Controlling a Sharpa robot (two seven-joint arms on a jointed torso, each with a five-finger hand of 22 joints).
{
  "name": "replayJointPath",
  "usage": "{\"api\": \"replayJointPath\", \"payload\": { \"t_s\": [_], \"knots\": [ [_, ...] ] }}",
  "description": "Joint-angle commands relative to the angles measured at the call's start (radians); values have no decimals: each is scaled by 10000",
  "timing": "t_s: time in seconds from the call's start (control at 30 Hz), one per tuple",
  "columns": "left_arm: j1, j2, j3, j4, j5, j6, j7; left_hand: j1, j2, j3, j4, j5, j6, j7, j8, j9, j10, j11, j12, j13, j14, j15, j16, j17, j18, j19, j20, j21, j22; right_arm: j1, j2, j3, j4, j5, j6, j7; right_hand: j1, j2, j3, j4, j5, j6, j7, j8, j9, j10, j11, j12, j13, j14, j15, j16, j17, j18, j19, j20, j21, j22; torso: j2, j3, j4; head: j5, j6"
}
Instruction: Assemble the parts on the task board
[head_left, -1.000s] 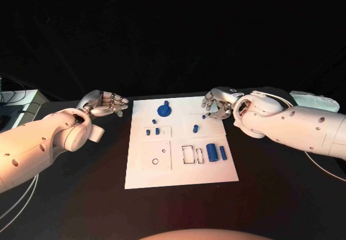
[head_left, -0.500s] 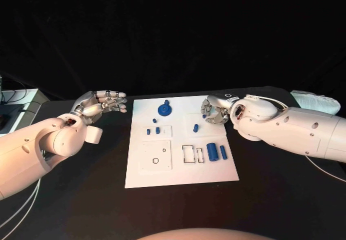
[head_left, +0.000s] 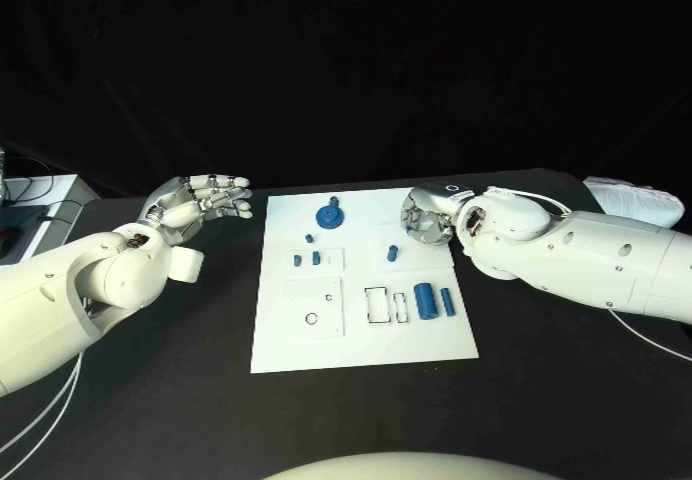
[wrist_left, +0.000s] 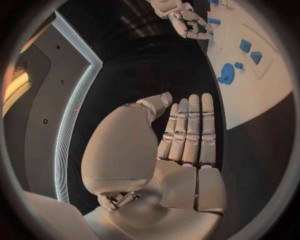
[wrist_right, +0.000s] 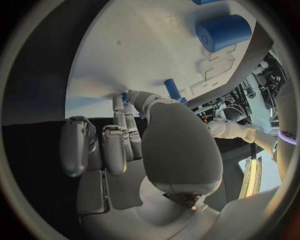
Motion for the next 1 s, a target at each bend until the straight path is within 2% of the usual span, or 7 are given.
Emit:
{"api": "replayJointPath", "payload": {
  "t_s": [0.03, 0.07, 0.37, 0.6, 0.8, 1.0],
  "knots": [
    [-6, 0, 12, 45, 95, 102, 166, 105, -30, -49, 12, -10, 22, 69, 38, 8, 18, 62, -67, -16, 84, -9, -35, 15, 30, 94, -2, -56, -15, -127, 71, -68, 56, -107, 325, 79, -30, 183, 149, -64, -75, 170, -33, 117, 108, 200, -62, -85, -39, 611, -82, -24, 615, 96, 251, -102, 26, 1178, -6, -1, -9, 3, -37],
    [-6, -2, 12, 50, 89, 98, 163, 117, -25, -49, 5, -9, 27, 76, 40, 7, 17, 66, -75, -19, 89, -8, -48, 19, 30, 98, -2, -60, -18, -132, 81, -68, 59, -124, 330, 63, -21, 258, 200, -107, -92, 235, -46, 163, 150, 291, -84, -92, -52, 614, -99, -19, 625, 90, 261, -114, 54, 1197, -5, -3, -10, 4, -38],
    [-6, -15, 15, 75, 38, 80, 129, 156, -27, -56, -24, -8, 32, 90, 40, 4, 0, 79, -107, -32, 97, -2, -95, 30, 28, 108, -2, -72, -24, -162, 128, -68, 91, -507, 154, -315, 3, 414, 385, -312, -88, 286, -44, 247, 282, 517, -115, -184, -123, 617, -127, -18, 628, 83, 272, -153, 74, 1221, -18, -14, -10, -19, -62],
    [-6, -12, 16, 67, 11, 87, 99, 173, -42, -75, -42, -8, 15, 109, 26, -6, -32, 100, -148, -48, 92, 14, -152, 40, 22, 103, 3, -94, -34, -194, 95, -68, 194, -854, -573, -717, -13, 407, 582, -508, -70, 341, -51, 309, 382, 727, -142, -244, -168, 611, -150, -35, 594, 70, 295, -176, 134, 1266, -39, -23, -1, -39, -52],
    [-7, 4, 16, 29, -5, 109, 83, 182, -47, -92, -52, -7, 0, 120, 14, -14, -72, 119, -189, -62, 89, 29, -204, 52, 16, 96, 10, -117, -45, -206, -66, -56, 464, -941, -1205, -773, -43, 383, 672, -582, -33, 359, -50, 325, 417, 792, -147, -281, -190, 615, -163, -29, 607, 49, 329, -182, 236, 1326, -37, -13, -2, -32, -19],
    [-9, 31, 17, -26, -13, 119, 74, 185, -51, -99, -56, -6, -5, 124, 10, -18, -89, 125, -205, -67, 85, 35, -227, 56, 14, 91, 14, -127, -50, -175, -371, 40, 959, -887, -1565, -750, -80, 364, 713, -614, -44, 376, -49, 337, 440, 834, -150, -301, -201, 620, -168, -21, 623, 32, 355, -185, 318, 1372, -50, -15, -20, -12, 18]
  ]
}}
